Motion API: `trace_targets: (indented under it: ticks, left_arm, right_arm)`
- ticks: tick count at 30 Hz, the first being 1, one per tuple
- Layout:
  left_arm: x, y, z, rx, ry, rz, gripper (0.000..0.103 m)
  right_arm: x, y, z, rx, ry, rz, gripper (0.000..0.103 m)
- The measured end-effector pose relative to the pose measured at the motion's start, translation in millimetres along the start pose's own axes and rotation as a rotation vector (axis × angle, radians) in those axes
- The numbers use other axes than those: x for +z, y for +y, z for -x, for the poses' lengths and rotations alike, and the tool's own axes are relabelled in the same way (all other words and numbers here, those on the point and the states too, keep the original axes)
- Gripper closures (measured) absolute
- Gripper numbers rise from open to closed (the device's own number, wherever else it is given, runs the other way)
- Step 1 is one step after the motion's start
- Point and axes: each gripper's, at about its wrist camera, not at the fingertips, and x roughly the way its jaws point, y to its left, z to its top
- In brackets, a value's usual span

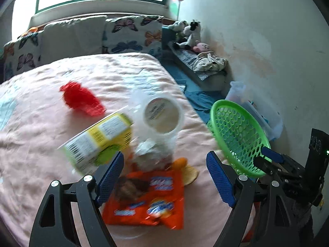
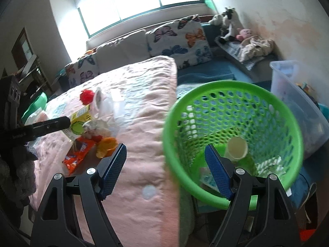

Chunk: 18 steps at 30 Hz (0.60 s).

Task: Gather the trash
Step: 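Move the left gripper to the orange snack bag on the bed and grasp it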

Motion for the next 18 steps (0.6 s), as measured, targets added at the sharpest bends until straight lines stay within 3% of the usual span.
trace_targets:
  ticks: [10,18]
  left_arm:
    - [-40,35,0,0.015,0.055,0.046,0.024]
    - [-51,53,-2,0.006,0.067,0.076,0.025]
  right_arm:
    - [6,39,-16,0.067,0.029,0.073,0.025]
    - [3,67,-27,0.109,0.052,0.114,0.025]
